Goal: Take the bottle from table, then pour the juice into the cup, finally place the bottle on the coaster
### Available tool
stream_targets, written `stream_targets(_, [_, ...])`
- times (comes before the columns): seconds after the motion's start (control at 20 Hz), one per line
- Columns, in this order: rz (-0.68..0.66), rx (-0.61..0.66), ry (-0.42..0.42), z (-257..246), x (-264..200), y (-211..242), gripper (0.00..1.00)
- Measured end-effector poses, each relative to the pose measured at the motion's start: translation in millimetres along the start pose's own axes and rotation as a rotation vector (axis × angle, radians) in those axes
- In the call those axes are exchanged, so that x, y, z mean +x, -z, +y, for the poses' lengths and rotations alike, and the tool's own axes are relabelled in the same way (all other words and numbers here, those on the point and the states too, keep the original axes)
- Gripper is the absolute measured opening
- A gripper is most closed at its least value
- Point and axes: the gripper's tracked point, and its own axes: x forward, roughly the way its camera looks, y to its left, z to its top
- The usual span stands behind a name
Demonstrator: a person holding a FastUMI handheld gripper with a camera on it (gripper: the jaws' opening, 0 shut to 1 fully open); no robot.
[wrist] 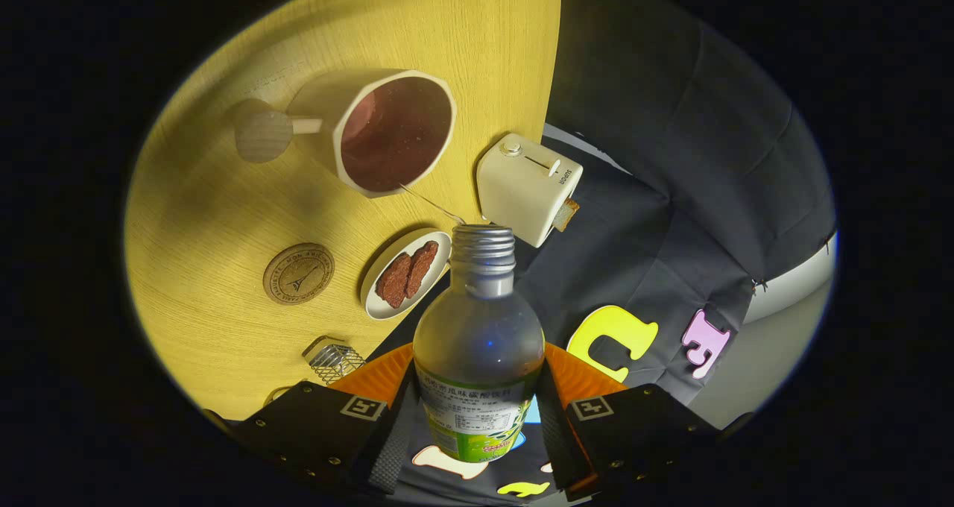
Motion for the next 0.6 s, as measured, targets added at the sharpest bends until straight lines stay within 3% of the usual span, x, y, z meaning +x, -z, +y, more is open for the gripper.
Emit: stream_targets(0.6, [0.000,-0.017,-0.005,4.3,-3.4,1.1,0.75])
